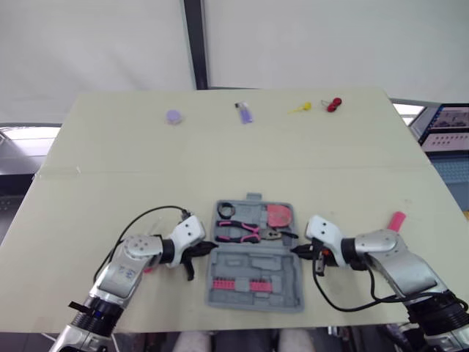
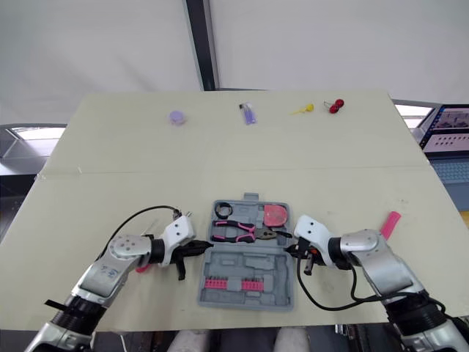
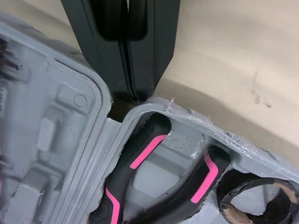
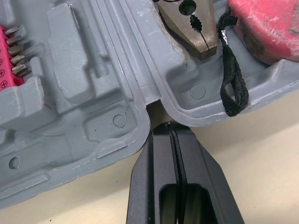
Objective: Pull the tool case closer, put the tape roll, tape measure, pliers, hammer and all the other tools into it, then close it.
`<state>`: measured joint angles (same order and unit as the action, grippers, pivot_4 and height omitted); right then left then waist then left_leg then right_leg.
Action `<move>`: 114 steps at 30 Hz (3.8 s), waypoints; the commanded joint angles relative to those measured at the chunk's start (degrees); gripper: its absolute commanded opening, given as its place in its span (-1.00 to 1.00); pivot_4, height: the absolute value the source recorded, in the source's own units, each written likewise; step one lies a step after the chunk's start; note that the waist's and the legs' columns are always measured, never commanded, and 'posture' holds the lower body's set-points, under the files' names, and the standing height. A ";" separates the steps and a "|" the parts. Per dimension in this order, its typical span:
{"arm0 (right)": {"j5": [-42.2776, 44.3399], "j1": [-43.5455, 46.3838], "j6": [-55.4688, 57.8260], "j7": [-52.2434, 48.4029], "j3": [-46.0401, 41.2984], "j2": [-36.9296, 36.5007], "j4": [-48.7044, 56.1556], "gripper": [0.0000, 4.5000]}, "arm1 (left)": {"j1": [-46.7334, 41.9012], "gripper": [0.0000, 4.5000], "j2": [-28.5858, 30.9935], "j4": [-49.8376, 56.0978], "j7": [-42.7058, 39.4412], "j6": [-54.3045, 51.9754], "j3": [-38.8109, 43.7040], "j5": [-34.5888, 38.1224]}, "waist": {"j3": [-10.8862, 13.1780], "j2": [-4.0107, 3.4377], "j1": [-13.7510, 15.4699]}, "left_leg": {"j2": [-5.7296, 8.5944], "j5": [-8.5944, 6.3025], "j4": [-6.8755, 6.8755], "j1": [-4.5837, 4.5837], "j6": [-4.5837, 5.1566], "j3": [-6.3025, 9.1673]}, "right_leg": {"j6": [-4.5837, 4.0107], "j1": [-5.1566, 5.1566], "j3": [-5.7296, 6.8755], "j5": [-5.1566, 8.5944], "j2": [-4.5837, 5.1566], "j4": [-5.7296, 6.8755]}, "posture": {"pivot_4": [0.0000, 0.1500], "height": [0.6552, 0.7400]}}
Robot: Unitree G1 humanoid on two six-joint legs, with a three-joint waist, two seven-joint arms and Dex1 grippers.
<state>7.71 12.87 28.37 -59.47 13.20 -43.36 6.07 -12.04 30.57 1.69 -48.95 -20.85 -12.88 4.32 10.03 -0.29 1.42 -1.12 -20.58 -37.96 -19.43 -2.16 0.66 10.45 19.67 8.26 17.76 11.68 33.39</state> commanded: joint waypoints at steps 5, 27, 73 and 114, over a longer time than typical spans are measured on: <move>-0.77 0.54 -1.92 1.10 0.03 0.78 -0.07 -1.00 | 0.89 -0.99 0.83 2.07 -0.67 -0.42 -0.12 0.36 | 0.00 0.00 -0.04 | 0.00 0.00 0.00 0.00 0.00 0.00 | 0.00 0.00 0.00 0.00 0.00 0.00 | 1.00 1.00; -2.45 0.64 -2.83 1.27 0.32 1.74 -0.92 -1.00 | 0.98 -0.99 1.12 2.79 -1.13 -0.96 -0.49 0.41 | 0.00 0.00 -0.06 | -0.01 0.00 0.01 0.01 0.00 0.00 | 0.00 0.00 0.00 0.00 -0.01 0.00 | 1.00 1.00; -3.55 -0.45 -4.96 1.50 -0.76 0.30 -4.42 -1.00 | 1.01 -0.99 3.51 -0.18 -1.01 0.75 0.31 -0.66 | -0.01 0.01 -0.08 | -0.01 0.00 0.01 0.04 0.00 0.00 | 0.00 -0.03 0.00 0.00 -0.01 0.00 | 1.00 1.00; 15.59 -11.77 -10.65 11.62 -53.88 -5.67 -32.28 0.98 | 16.64 1.00 5.05 -1.45 22.74 -3.19 55.21 14.14 | 0.32 0.07 -0.14 | -0.06 -0.05 0.14 0.01 0.00 -0.05 | 0.00 -0.01 0.00 -0.01 -0.04 -0.19 | 1.00 1.00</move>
<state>23.66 1.32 21.46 -50.56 -37.80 -48.99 -24.63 4.74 35.78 2.03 -30.20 -26.11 39.46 19.75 10.35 -0.22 1.28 -1.18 -20.63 -37.81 -19.42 -2.17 0.61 10.44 19.66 8.26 17.76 11.64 33.22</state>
